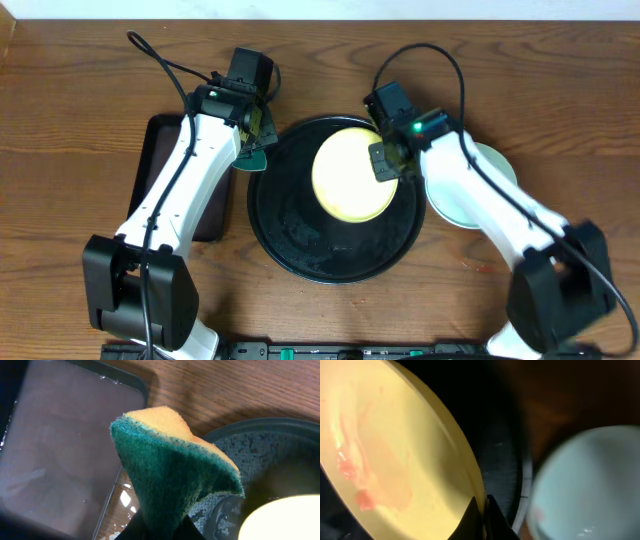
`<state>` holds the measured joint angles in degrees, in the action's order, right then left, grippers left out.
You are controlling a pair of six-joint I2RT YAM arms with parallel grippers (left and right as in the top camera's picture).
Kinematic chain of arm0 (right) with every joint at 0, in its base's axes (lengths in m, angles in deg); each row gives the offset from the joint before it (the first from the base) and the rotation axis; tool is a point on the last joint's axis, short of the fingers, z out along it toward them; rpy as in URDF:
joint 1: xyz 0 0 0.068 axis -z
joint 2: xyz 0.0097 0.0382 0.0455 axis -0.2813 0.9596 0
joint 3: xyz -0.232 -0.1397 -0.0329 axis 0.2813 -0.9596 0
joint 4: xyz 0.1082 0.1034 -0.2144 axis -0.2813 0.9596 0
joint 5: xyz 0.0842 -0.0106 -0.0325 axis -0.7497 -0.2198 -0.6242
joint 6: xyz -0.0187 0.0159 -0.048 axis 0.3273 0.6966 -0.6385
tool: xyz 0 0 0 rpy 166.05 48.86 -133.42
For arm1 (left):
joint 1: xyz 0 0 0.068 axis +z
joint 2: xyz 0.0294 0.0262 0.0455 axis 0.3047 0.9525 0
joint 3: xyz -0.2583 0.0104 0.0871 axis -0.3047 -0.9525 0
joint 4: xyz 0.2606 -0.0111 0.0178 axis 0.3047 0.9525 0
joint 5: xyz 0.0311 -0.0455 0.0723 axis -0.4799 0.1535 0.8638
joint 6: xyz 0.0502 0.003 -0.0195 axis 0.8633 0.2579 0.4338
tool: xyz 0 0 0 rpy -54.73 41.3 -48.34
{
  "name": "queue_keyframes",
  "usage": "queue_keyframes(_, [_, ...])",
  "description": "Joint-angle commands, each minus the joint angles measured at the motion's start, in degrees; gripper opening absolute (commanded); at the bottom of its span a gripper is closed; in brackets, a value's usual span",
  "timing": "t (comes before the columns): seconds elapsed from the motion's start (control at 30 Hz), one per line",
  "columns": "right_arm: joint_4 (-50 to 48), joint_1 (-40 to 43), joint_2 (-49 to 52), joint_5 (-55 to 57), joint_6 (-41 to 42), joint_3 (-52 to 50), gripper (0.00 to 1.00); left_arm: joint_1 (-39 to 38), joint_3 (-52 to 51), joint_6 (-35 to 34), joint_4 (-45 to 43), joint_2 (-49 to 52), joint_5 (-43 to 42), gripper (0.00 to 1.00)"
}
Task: Clean dirty plates on tray and stack at the side
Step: 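Lift the yellow plate off the tray with the right gripper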
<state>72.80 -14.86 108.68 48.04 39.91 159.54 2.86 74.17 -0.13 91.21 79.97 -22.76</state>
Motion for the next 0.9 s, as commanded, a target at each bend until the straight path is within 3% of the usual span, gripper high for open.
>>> queue_keyframes(0.0, [0.6, -4.5, -3.8, 19.1, 2.3, 0.3, 0.01, 0.0, 0.8, 0.9, 0.3, 0.1, -1.2, 0.11])
queue_keyframes(0.37, [3.5, -16.4, -8.3, 47.1, 4.8, 0.3, 0.01, 0.0, 0.8, 0.9, 0.4, 0.1, -3.0, 0.11])
queue_keyframes(0.87, [6.1, -24.2, -8.3, 67.6, 8.2, 0.3, 0.01, 0.0, 0.1, 0.9, 0.4, 0.1, -4.9, 0.1])
